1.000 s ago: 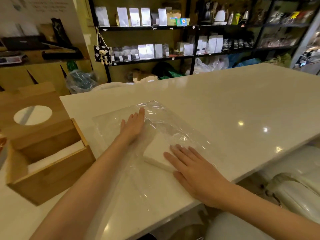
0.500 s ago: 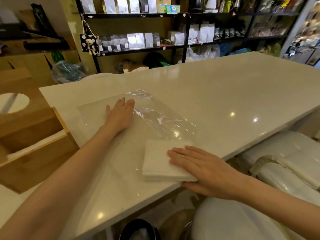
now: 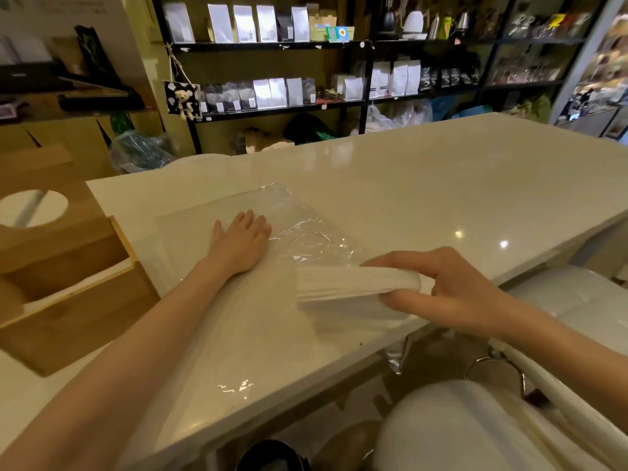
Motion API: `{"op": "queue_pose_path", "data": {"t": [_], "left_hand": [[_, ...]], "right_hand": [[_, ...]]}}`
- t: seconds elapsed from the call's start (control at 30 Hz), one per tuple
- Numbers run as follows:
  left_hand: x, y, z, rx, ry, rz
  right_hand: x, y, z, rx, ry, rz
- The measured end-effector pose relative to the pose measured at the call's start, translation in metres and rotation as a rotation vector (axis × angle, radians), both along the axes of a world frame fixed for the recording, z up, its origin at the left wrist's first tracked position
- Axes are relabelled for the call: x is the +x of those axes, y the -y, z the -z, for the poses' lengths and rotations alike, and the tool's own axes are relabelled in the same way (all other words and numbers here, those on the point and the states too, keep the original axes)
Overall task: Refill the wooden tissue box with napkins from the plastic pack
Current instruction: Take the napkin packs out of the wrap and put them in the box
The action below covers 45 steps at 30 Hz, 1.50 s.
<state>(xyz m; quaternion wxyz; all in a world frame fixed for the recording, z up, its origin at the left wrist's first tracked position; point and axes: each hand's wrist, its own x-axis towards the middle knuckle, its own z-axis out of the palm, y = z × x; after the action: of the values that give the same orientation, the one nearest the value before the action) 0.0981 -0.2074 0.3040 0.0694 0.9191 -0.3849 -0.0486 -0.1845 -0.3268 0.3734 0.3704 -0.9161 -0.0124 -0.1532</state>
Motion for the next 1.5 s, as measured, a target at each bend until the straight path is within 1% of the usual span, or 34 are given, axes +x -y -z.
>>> {"op": "queue_pose_path", "data": {"t": [0.1, 0.17, 0.2, 0.27, 0.3, 0.33, 0.37, 0.4, 0.43, 0.47, 0.57, 0.67, 0.77, 0.9, 1.03, 1.13, 1.23, 1.37, 1.43, 1.5], "left_hand": [[-0.007, 0.001, -0.006, -0.045, -0.008, 0.033], [-0.011, 0.000, -0.011, -0.118, -0.042, 0.064], [-0.013, -0.002, -0.017, -0.200, -0.087, 0.087], [-0.026, -0.006, -0.033, -0.451, -0.233, 0.102], [-0.034, -0.009, -0.043, -0.609, -0.340, 0.081], [-0.042, -0.012, -0.055, -0.764, -0.532, 0.032], [-0.048, -0.016, -0.067, -0.896, -0.789, -0.004], [-0.050, -0.023, -0.076, -0.982, -1.001, -0.005], [-0.050, -0.032, -0.083, -1.045, -1.125, 0.013], [-0.049, -0.040, -0.091, -1.084, -1.154, 0.029], [-0.045, -0.065, -0.110, -1.144, -1.063, 0.083], [-0.040, -0.094, -0.122, -1.144, -0.976, 0.093], [-0.028, -0.123, -0.126, -1.080, -0.841, 0.017], [-0.016, -0.161, -0.123, -1.066, -0.774, -0.111], [-0.010, -0.196, -0.117, -1.158, -0.772, -0.278], [-0.009, -0.214, -0.112, -1.188, -0.746, -0.399], [-0.007, -0.226, -0.107, -1.202, -0.729, -0.510], [-0.004, -0.234, -0.105, -1.091, -0.697, -0.618], [-0.006, -0.236, -0.109, -1.072, -0.677, -0.677], [-0.007, -0.237, -0.112, -1.044, -0.601, -0.705]], "right_hand": [[0.009, 0.008, -0.023, 0.227, 0.060, 0.015], [0.022, 0.015, -0.036, 0.364, 0.114, 0.052], [0.030, 0.018, -0.040, 0.441, 0.132, 0.074], [0.049, 0.021, -0.047, 0.578, 0.155, 0.113], [0.059, 0.020, -0.050, 0.637, 0.159, 0.132], [0.069, 0.019, -0.052, 0.689, 0.156, 0.147], [0.079, 0.016, -0.053, 0.740, 0.149, 0.159], [0.089, 0.013, -0.054, 0.788, 0.134, 0.163], [0.099, 0.010, -0.054, 0.835, 0.114, 0.161], [0.109, 0.006, -0.054, 0.873, 0.087, 0.151], [0.136, -0.009, -0.055, 0.936, -0.005, 0.102], [0.161, -0.029, -0.060, 0.959, -0.071, 0.049], [0.183, -0.051, -0.063, 0.939, -0.166, -0.029], [0.212, -0.080, -0.059, 0.919, -0.278, -0.145], [0.237, -0.105, -0.056, 0.893, -0.381, -0.260], [0.252, -0.121, -0.051, 0.793, -0.440, -0.296], [0.263, -0.135, -0.044, 0.717, -0.491, -0.278], [0.272, -0.146, -0.040, 0.680, -0.505, -0.187], [0.275, -0.150, -0.041, 0.610, -0.490, -0.129], [0.277, -0.153, -0.043, 0.517, -0.453, -0.068]]}}
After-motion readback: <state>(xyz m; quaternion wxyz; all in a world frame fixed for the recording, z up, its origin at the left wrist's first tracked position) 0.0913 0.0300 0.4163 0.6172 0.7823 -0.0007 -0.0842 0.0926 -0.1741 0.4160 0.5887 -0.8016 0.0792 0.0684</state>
